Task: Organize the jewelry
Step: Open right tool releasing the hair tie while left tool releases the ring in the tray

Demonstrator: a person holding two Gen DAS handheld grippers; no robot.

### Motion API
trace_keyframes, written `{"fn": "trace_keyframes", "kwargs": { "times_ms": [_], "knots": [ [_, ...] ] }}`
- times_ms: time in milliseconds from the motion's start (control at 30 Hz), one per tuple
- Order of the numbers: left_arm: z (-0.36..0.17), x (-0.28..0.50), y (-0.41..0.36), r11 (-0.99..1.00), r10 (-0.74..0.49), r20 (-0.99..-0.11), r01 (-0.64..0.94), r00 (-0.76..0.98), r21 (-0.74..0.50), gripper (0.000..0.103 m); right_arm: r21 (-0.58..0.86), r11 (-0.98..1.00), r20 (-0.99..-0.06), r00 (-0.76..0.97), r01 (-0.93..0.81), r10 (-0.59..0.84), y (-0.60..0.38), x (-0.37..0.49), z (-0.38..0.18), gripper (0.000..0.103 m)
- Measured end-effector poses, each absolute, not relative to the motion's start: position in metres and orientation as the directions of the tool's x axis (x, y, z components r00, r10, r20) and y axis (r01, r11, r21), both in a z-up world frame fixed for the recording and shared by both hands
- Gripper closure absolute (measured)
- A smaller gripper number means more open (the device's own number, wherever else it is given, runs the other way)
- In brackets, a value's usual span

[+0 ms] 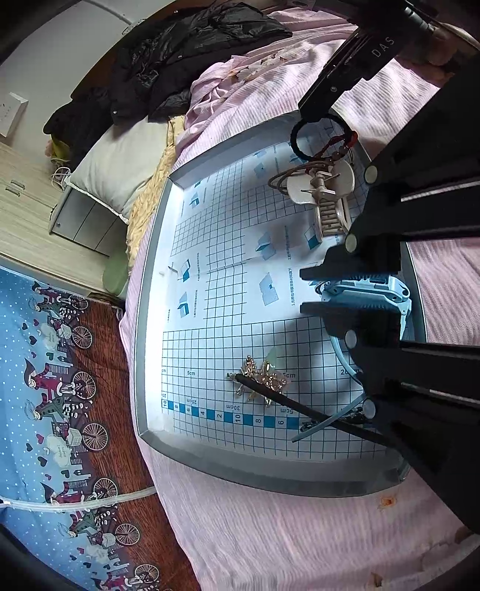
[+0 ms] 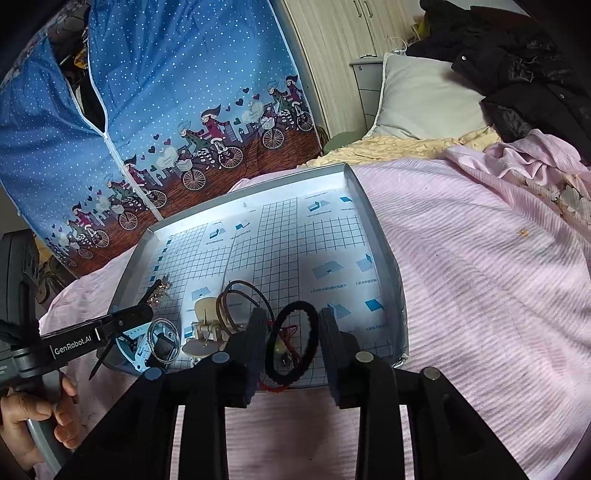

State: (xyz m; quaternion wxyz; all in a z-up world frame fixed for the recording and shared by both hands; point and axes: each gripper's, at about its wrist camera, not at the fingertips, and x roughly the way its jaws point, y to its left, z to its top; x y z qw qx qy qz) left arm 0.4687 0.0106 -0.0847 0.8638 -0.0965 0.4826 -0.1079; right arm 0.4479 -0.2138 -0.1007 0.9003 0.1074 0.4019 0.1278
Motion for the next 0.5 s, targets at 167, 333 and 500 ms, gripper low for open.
{"fn": "trace_keyframes", "kwargs": {
  "times_ms": [167,333,500],
  "knots": [
    [-0.071,0.463,0.014,0.957,-0.276,-0.776,0.087,0.567,-0.277,0.053,0.263,0.952,-0.659,0.692,-0.157,0.296,-0.215,0.441,-0.09,0.048],
    [-0.062,0.453,0.009,0.968,-0.244,-0.753,0.109,0.611,-0.224,0.029,0.244,0.955,-0.626,0.725,-0.167,0.287,-0.214,0.433,-0.081,0.03],
    [-0.053,0.44,0.008,0.975,-0.221,-0.708,0.126,0.671,-0.186,0.025,0.216,0.959,-0.589,0.76,-0.181,0.276,-0.213,0.423,-0.073,0.009]
  ]
}}
